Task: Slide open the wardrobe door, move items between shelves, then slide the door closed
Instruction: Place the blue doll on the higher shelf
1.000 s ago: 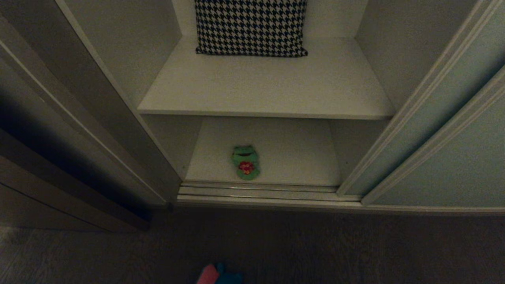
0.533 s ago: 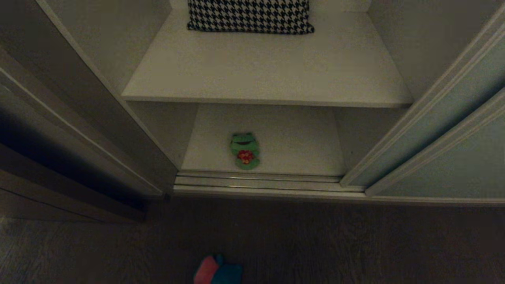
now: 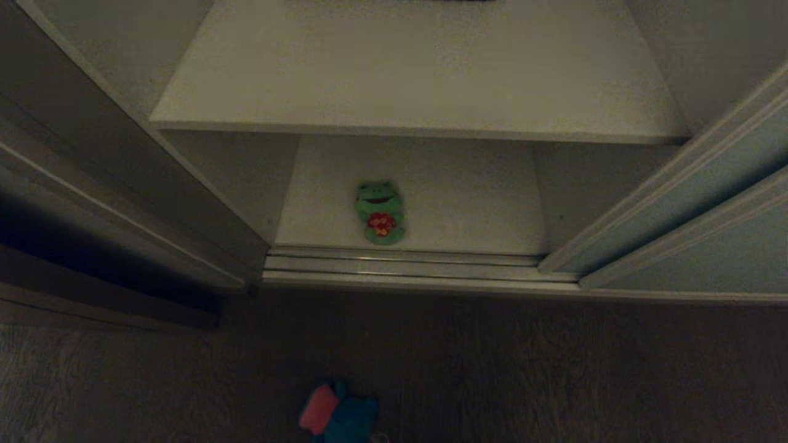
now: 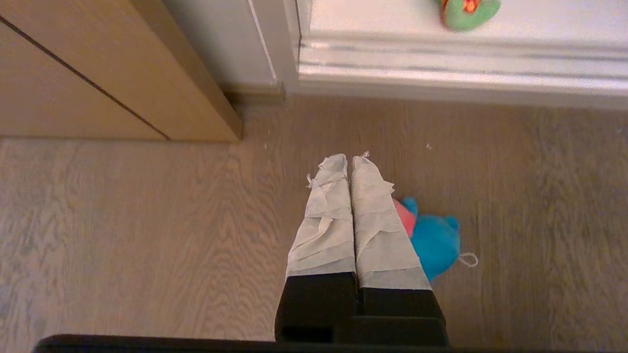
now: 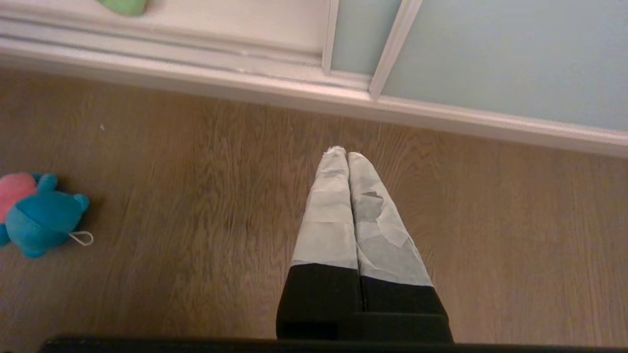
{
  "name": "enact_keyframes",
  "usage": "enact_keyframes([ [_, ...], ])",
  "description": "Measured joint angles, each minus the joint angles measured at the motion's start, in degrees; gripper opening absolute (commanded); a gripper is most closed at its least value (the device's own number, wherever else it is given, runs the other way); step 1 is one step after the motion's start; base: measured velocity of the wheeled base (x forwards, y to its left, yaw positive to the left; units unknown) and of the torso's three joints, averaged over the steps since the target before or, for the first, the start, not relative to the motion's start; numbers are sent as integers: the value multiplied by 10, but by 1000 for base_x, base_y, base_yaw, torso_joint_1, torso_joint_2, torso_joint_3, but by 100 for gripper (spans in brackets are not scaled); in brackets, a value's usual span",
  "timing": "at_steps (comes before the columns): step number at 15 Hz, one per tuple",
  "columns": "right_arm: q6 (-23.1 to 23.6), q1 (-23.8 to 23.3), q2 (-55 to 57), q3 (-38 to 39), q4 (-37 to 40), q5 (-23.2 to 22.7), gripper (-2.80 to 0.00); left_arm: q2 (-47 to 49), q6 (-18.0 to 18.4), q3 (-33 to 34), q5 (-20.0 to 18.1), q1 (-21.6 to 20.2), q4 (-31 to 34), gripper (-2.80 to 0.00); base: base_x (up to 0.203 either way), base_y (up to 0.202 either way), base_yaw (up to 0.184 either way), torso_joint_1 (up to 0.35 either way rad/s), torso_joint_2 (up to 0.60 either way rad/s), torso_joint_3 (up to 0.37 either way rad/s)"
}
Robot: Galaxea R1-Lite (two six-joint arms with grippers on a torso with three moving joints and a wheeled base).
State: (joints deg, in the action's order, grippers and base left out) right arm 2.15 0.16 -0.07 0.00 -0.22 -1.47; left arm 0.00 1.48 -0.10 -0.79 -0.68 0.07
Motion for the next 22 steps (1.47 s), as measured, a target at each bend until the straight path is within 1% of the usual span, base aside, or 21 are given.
enact_keyframes([
  [22,0,0,0,0,0,0,-280,1,1,-1,0,0,0,-280,0,0,0,3,3,-198],
])
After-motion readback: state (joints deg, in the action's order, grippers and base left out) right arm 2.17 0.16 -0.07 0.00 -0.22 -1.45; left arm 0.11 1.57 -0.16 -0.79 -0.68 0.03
